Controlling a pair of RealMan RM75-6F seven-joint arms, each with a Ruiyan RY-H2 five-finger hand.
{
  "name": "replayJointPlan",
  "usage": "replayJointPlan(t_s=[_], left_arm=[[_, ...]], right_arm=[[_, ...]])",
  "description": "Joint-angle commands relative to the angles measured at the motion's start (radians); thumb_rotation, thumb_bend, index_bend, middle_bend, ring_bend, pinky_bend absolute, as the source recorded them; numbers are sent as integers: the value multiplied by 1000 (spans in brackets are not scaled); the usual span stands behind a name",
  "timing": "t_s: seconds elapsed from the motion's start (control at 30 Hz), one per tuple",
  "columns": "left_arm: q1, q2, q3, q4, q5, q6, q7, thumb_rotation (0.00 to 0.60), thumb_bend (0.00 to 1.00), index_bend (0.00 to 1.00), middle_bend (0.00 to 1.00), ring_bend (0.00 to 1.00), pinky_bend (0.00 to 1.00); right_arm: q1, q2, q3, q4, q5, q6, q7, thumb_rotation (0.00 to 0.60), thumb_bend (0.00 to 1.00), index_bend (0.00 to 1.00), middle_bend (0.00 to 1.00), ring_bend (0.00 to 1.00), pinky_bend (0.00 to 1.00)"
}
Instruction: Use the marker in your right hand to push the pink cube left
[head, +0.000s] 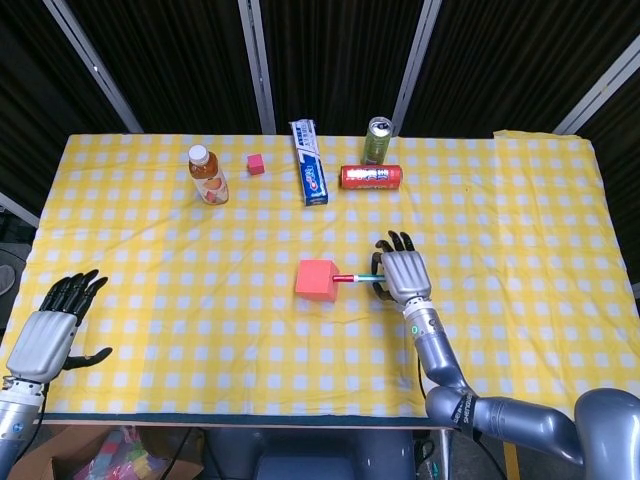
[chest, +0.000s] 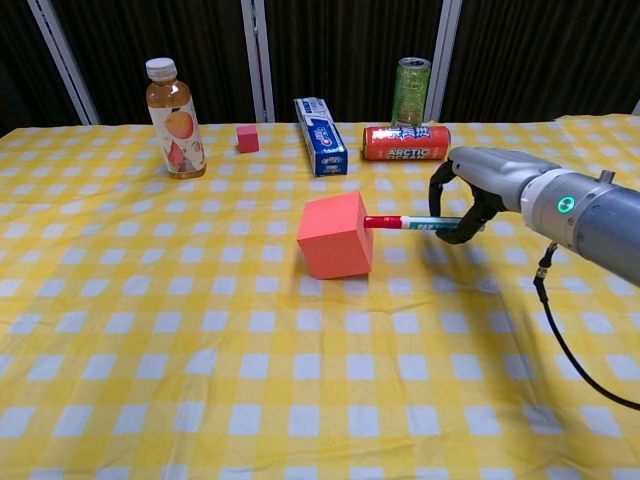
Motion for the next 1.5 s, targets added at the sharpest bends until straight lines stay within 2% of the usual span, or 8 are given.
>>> replayJointPlan(t_s=[0.03, 0.63, 0.87, 1.23, 1.5], left_arm=[[1, 0, 0, 0, 0, 1, -1, 600, 0, 0, 0, 0, 7], [-1, 0, 3, -4, 4, 0, 5, 600, 0, 0, 0, 0, 6], [-1, 3, 4, -6, 7, 1, -3, 600, 0, 0, 0, 0, 6], [-4, 9, 5, -6, 4, -8, -23, 600, 0, 0, 0, 0, 6], [-6, 14, 4, -10, 2, -12, -30, 600, 0, 0, 0, 0, 7]], right_arm=[[2, -2, 0, -1, 9, 7, -8, 600, 422, 635, 242, 19, 0], [-48, 53, -33, -6, 29, 44, -16, 600, 423, 635, 242, 18, 0], [-26, 20, -18, -18, 53, 66, -63, 600, 423, 635, 242, 19, 0], [16, -61, -7, 57, 86, 35, -90, 600, 423, 635, 242, 19, 0], [49, -112, 12, 71, 73, 31, -95, 600, 423, 635, 242, 19, 0]])
